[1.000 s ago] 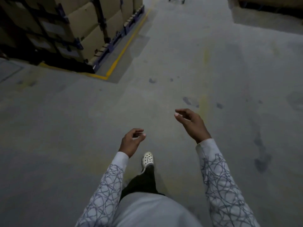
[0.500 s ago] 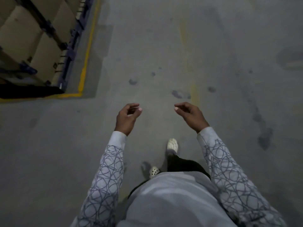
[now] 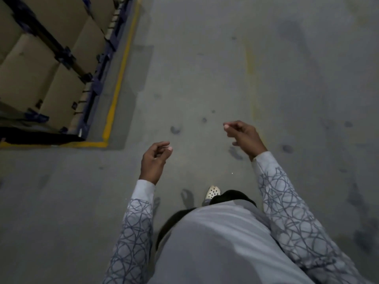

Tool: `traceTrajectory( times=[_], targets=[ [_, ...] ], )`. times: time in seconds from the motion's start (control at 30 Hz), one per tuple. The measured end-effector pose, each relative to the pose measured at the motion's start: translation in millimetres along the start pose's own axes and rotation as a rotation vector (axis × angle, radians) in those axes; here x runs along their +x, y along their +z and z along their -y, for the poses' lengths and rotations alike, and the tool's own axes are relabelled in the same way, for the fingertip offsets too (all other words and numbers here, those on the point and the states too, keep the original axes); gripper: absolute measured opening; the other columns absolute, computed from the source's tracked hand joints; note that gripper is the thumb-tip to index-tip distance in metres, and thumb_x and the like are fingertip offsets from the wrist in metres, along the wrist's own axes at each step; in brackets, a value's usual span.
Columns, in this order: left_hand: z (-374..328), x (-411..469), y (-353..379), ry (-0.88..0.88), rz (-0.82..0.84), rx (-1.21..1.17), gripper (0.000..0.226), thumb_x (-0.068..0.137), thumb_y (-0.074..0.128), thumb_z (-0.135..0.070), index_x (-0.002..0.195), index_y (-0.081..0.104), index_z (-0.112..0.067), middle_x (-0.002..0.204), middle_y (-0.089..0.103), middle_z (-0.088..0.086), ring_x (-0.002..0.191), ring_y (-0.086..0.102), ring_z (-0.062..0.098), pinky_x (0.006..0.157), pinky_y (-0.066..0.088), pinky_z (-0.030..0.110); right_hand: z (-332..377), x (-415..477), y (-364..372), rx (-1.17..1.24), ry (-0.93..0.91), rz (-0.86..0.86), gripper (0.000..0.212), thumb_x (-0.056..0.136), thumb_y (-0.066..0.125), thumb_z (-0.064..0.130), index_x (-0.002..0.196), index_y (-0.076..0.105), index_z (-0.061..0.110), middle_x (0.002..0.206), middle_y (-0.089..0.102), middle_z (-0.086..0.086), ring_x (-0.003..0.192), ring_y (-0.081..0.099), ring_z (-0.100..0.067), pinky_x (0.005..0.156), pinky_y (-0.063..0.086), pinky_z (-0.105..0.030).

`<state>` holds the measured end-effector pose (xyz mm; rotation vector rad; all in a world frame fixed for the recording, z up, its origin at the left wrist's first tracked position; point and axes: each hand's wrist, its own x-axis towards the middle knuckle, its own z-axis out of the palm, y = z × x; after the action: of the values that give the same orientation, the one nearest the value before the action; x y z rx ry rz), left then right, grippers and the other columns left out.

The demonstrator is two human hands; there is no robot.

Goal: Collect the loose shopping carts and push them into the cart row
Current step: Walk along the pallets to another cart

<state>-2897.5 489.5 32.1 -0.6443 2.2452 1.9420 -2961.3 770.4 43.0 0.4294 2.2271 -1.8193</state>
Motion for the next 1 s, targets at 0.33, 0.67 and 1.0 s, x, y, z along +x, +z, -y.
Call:
traceTrajectory(
  times=[0.33, 0.67, 1.0],
  targets=[
    [-53, 183, 1, -0.108, -0.162, -0.124, 0.019, 0.092, 0.068, -0.009, 0.110, 0.070, -0.015, 0.102, 0.071, 0.015, 0.086, 0.063, 0.017, 0.075, 0.047, 0.033, 134, 217, 59, -0.026, -0.117, 0.167, 0.022, 0.096, 0.066, 0.023, 0.115, 0.071, 0.012, 0.104, 0.072, -0.005, 0.087, 0.063, -0.008, 0.063, 0.048, -0.019],
    [-157, 504, -11, -0.071, -0.042, -0.055, 0.016, 0.092, 0.067, -0.007, 0.107, 0.068, -0.014, 0.094, 0.069, 0.011, 0.086, 0.061, 0.020, 0.066, 0.046, 0.025, 229, 464, 127, -0.170, -0.184, 0.110, 0.019, 0.093, 0.070, 0.025, 0.110, 0.074, 0.019, 0.099, 0.073, 0.009, 0.088, 0.065, 0.001, 0.079, 0.049, -0.017],
    [-429, 762, 44, 0.510, 0.209, 0.116, 0.023, 0.090, 0.071, -0.031, 0.111, 0.070, -0.021, 0.098, 0.073, 0.001, 0.090, 0.067, 0.013, 0.075, 0.050, 0.028, 241, 657, 113, -0.224, 0.129, 0.014, 0.011, 0.092, 0.071, 0.027, 0.103, 0.072, 0.028, 0.094, 0.073, 0.008, 0.090, 0.068, -0.005, 0.072, 0.045, -0.017]
  ],
)
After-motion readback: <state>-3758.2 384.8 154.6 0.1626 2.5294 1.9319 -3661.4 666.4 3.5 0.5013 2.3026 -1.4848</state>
